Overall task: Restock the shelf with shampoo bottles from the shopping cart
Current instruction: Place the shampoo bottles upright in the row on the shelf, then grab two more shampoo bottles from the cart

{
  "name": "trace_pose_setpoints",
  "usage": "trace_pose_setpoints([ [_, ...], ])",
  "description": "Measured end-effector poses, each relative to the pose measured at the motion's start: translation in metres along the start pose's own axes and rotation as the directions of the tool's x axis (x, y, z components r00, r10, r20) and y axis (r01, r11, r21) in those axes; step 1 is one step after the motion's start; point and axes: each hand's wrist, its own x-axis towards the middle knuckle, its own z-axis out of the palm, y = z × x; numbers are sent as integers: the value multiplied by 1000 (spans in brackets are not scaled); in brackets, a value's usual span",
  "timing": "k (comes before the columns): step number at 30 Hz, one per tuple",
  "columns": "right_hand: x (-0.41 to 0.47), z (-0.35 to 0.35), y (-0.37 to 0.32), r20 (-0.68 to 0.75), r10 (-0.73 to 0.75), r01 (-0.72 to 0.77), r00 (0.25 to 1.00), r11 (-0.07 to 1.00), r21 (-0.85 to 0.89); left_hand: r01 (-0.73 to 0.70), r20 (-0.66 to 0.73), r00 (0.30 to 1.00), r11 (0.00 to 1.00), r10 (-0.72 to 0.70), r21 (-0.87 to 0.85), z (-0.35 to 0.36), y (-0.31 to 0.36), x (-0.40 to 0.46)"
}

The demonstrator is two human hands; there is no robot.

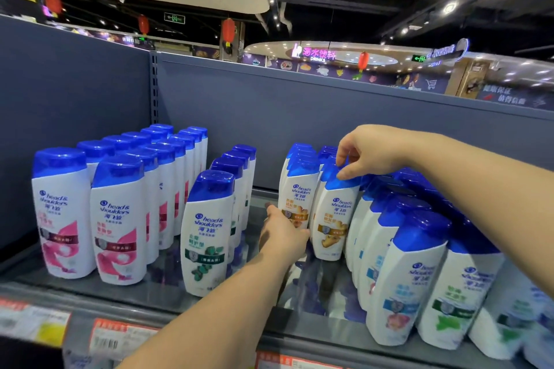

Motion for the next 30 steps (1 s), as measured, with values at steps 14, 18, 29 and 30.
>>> trace_pose_setpoints([
  [14,-98,15,-142,-586,-38,389,809,782,487,-355,-40,926,832,375,-427,-131,-24,-162],
  [18,-109,85,-263,-459,-82,453,884,389,802,-390,-282,914,824,293,-411,-246,-84,-193],
  [29,-50,229,-718,45,-334,23,941,198,980,-77,-594,796,955,-114,-286,-628,-287,-233],
  [30,-43,234,-747,97,-333,-35,938,188,982,-26,-598,786,958,-157,-285,-656,-299,-233],
])
